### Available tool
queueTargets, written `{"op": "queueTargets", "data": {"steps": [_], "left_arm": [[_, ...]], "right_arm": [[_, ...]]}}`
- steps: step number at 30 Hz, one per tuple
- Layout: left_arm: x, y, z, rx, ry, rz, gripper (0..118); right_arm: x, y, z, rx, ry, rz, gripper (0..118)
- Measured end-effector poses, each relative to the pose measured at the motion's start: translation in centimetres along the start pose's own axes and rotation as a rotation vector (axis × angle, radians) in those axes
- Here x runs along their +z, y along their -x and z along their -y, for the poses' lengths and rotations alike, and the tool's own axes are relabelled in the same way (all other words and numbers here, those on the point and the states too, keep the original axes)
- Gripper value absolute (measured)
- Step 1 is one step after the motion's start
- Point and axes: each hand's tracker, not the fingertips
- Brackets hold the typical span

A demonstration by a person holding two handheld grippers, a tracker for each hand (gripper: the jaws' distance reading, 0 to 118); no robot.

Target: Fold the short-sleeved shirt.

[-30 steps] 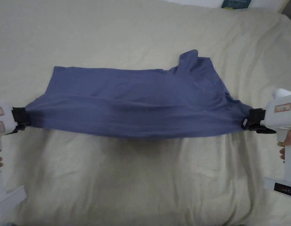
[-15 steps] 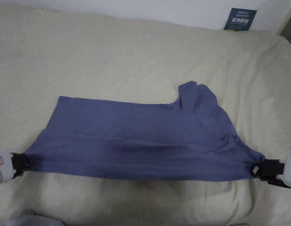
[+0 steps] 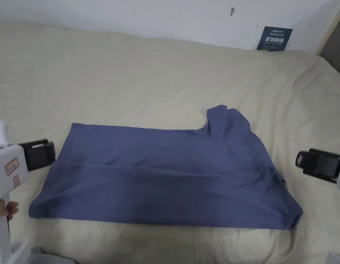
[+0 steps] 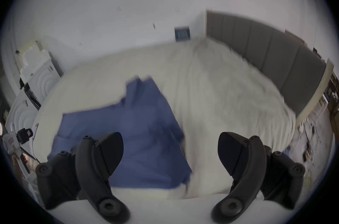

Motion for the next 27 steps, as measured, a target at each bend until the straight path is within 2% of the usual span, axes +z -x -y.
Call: {"op": "queueTargets", "data": {"steps": [3, 6, 10, 12, 13, 14, 15, 16, 17, 19, 20, 23, 27], "left_arm": [[1.4, -2.2, -1.6, -0.049, -0.191, -0.017, 106], [2.2, -4.2, -1.9, -0.107, -0.300, -0.004, 106], [2.5, -5.7, -1.6, -0.141, -0.327, 0.031, 102], [2.6, -6.1, -1.3, -0.142, -0.332, 0.046, 82], [2.6, -6.2, -1.2, -0.144, -0.332, 0.055, 68], [2.5, -6.3, -1.1, -0.145, -0.330, 0.062, 47], [2.4, -6.3, -0.9, -0.145, -0.328, 0.064, 34], [2.4, -6.4, -0.8, -0.144, -0.325, 0.070, 22], [2.3, -6.4, -0.8, -0.142, -0.323, 0.075, 9], [2.0, -6.4, -0.8, -0.138, -0.316, 0.083, 2], [1.8, -6.4, -0.9, -0.135, -0.305, 0.094, 0], [1.2, -6.5, -1.3, -0.130, -0.277, 0.104, 0], [-0.4, -6.4, -2.6, -0.130, -0.248, 0.116, 0]], "right_arm": [[2.8, 3.3, -1.1, 0.057, -0.195, -0.044, 117], [3.3, 6.2, -0.9, 0.099, -0.359, -0.071, 118], [2.0, 9.2, -0.5, 0.155, -0.388, -0.059, 118], [1.9, 10.0, 0.0, 0.158, -0.401, -0.090, 117], [1.6, 10.3, 0.1, 0.144, -0.396, -0.103, 117], [1.3, 10.5, 0.1, 0.134, -0.392, -0.118, 117], [1.1, 10.8, 0.1, 0.130, -0.386, -0.145, 114], [1.4, 11.0, 0.3, 0.132, -0.388, -0.147, 105], [1.4, 11.2, 0.4, 0.139, -0.394, -0.147, 80], [0.9, 12.0, 0.3, 0.170, -0.403, -0.129, 29], [0.9, 12.1, 0.3, 0.168, -0.400, -0.131, 18], [0.1, 12.1, -0.1, 0.126, -0.383, -0.167, 5], [-1.0, 12.6, -0.8, 0.111, -0.369, -0.168, 4]]}}
